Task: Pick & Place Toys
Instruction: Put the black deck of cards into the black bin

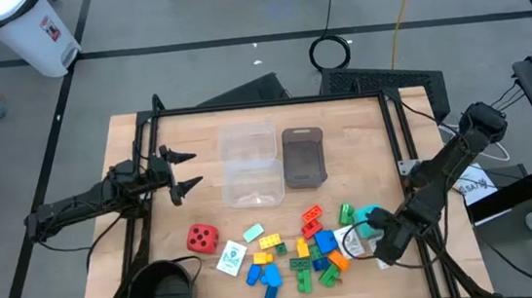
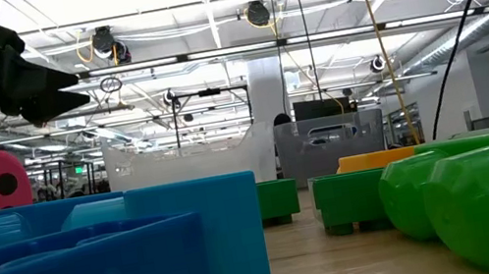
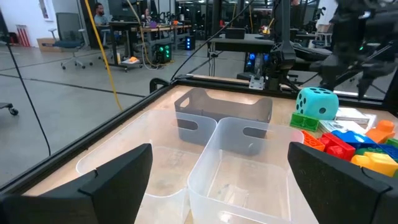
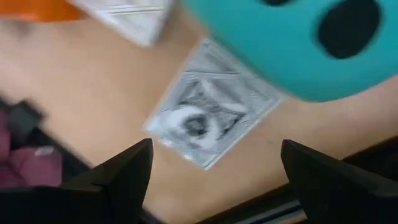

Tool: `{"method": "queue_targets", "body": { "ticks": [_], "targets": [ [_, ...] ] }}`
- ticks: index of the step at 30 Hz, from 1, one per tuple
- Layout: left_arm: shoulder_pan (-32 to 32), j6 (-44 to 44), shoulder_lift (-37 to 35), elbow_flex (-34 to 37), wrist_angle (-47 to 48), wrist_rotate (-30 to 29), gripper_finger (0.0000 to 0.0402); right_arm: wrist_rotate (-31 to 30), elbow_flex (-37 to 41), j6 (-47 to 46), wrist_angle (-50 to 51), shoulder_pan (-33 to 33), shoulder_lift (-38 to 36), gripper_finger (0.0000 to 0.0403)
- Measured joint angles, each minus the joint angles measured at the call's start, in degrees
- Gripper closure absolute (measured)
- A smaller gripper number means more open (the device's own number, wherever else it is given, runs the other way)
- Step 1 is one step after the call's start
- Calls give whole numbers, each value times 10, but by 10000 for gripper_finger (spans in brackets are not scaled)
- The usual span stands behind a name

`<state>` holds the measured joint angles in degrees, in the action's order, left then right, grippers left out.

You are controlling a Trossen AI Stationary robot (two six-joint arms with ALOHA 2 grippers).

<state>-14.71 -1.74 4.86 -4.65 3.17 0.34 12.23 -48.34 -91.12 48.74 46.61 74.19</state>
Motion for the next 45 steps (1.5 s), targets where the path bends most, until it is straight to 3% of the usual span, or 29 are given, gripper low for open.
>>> {"method": "queue_targets", "body": {
  "ticks": [9, 13, 22, 26, 34, 45],
  "targets": [
    [0, 0, 0, 0, 0, 0, 23, -4, 82, -114, -172, -8, -1, 62],
    [0, 0, 0, 0, 0, 0, 23, -39, 86, -171, -186, 3, 5, 58],
    [0, 0, 0, 0, -1, 0, 23, -99, 86, -178, -138, 26, 92, 57],
    [0, 0, 0, 0, 0, 0, 23, -157, 85, -164, -121, 16, 104, 57],
    [0, 0, 0, 0, 0, 0, 23, -331, 88, -101, -44, -23, 76, 57],
    [0, 0, 0, 0, -3, 0, 23, -336, 76, -70, 47, -70, 44, 57]
  ]
}}
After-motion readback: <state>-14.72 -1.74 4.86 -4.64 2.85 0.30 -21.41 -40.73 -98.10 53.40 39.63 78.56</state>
